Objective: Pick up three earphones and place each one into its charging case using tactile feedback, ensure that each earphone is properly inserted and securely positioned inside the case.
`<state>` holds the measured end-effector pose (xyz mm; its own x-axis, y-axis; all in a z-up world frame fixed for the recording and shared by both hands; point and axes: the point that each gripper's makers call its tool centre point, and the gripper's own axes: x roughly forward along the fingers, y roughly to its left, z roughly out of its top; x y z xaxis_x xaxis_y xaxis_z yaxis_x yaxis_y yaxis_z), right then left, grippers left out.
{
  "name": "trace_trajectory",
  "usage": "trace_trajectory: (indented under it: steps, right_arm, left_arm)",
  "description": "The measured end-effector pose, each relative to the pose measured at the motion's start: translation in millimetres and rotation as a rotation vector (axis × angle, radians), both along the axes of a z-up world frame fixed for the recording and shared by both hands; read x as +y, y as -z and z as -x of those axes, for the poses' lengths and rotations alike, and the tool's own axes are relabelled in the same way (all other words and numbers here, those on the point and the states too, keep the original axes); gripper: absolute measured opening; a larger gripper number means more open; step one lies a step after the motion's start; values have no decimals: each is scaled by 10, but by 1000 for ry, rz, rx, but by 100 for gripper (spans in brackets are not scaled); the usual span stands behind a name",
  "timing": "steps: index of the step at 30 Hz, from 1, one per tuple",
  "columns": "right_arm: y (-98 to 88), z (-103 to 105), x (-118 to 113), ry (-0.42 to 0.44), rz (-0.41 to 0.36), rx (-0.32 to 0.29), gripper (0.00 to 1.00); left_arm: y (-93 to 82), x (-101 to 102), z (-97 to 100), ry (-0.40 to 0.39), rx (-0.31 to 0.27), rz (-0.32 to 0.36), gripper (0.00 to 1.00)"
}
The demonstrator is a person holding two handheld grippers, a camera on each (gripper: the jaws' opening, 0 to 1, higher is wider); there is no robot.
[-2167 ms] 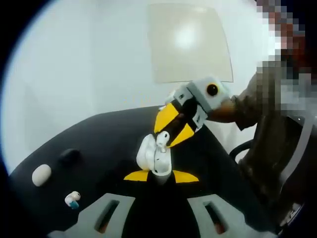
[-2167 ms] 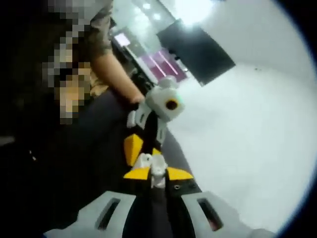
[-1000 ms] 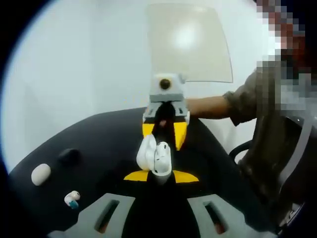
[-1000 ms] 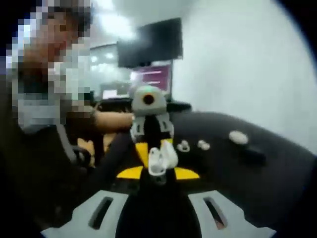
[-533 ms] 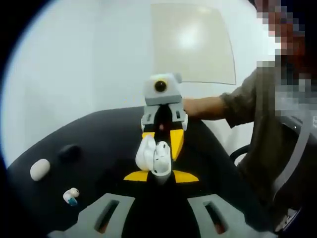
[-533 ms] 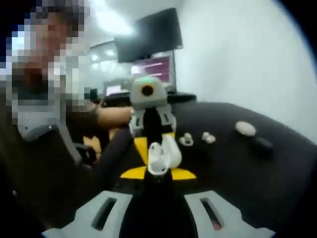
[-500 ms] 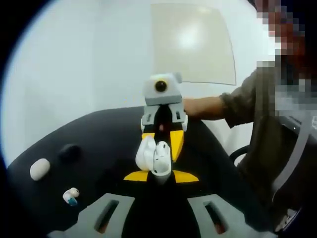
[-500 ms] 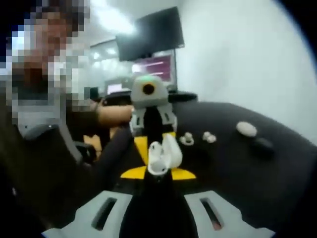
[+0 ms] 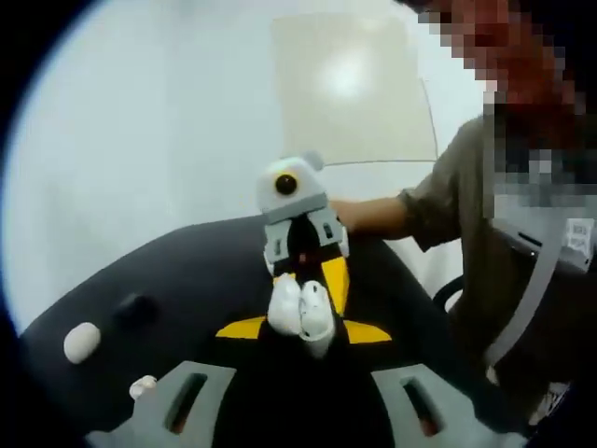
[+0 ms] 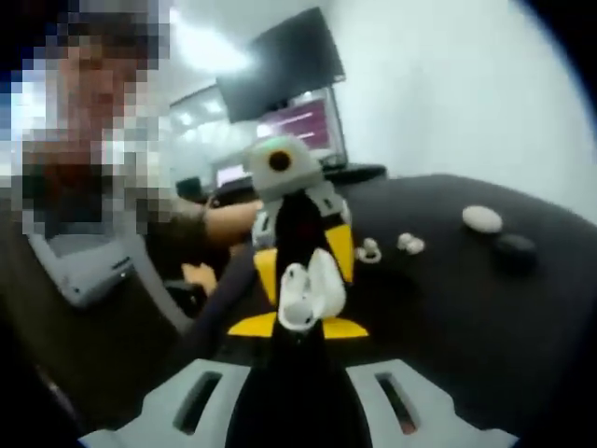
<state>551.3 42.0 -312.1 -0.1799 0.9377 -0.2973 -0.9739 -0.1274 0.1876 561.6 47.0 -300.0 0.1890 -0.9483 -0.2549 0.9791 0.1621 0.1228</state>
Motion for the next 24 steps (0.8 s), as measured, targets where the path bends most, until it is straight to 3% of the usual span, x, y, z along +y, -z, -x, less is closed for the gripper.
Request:
trace_trajectory:
  steps: [1,4,7,14,18,21,24]
  right_arm:
    - [2,1,1,8,4,35,17]
    - [5,-22,0,23,13,101,17]
    - [2,-23,-10,25,13,114,17]
    - [-1,-27,-48,27,8,120,17]
    - [2,-58,-53,29,4,133,17]
    - [10,-76,-56,33,5,145,17]
    - [13,-123,-59,40,7,172,17]
  left_arm:
    - [-16,-2,-13,1,-39,-5,27]
    - [-43,4,6,-2,-71,3,25]
    - [-65,-10,1,-8,-74,12,24]
    - [-100,-56,11,-17,-157,3,22]
    - [-138,-48,-4,-17,-180,8,15]
    - [-137,-17,-39,-10,-198,4,16]
    - [-137,16,-55,-12,-237,-10,26]
